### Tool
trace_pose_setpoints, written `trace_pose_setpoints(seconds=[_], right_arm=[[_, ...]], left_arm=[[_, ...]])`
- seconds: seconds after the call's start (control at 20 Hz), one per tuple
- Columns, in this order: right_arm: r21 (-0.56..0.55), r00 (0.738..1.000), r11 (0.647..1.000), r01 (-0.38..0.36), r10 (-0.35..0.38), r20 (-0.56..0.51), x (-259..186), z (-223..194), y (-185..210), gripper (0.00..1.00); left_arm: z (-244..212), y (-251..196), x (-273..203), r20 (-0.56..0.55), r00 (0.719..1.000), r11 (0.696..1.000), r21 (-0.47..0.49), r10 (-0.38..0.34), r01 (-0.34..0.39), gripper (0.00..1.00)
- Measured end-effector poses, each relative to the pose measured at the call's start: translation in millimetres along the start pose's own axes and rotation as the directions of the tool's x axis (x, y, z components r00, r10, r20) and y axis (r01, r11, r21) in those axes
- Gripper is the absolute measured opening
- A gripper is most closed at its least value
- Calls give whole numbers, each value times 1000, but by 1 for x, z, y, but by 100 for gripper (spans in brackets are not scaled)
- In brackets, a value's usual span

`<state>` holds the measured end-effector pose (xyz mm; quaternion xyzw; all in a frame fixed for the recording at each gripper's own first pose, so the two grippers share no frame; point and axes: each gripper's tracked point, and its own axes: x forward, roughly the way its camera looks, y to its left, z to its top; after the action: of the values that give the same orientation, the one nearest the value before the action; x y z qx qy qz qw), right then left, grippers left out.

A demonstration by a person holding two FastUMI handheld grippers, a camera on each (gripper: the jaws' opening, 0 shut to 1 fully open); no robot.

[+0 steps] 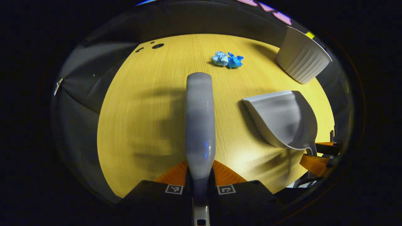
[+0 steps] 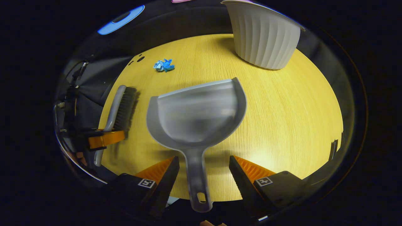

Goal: Pick up the small broom and dustpan from the desktop, sweep the trash into the dustpan with the broom, and then empty the trash into the garbage bin.

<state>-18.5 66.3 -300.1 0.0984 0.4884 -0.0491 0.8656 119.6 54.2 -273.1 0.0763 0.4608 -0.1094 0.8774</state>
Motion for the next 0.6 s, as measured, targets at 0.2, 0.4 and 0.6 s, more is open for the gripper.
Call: trace_pose_setpoints(seconds=[0.2, 0.4, 0.6], right_arm=[[-13, 1000, 1000, 13, -13, -28, 17, 2, 4, 99], [-12, 997, 1000, 15, -15, -70, 29, 1, 12, 98], [-12, 994, 1000, 29, -30, -110, 38, -3, 12, 78]], left_arm=[[19, 13, -13, 25, 1000, 1000, -11, 8, -8, 25], [43, 30, -14, 34, 999, 999, -21, 25, -24, 25], [80, 42, -5, 44, 998, 999, 25, 43, -44, 25]])
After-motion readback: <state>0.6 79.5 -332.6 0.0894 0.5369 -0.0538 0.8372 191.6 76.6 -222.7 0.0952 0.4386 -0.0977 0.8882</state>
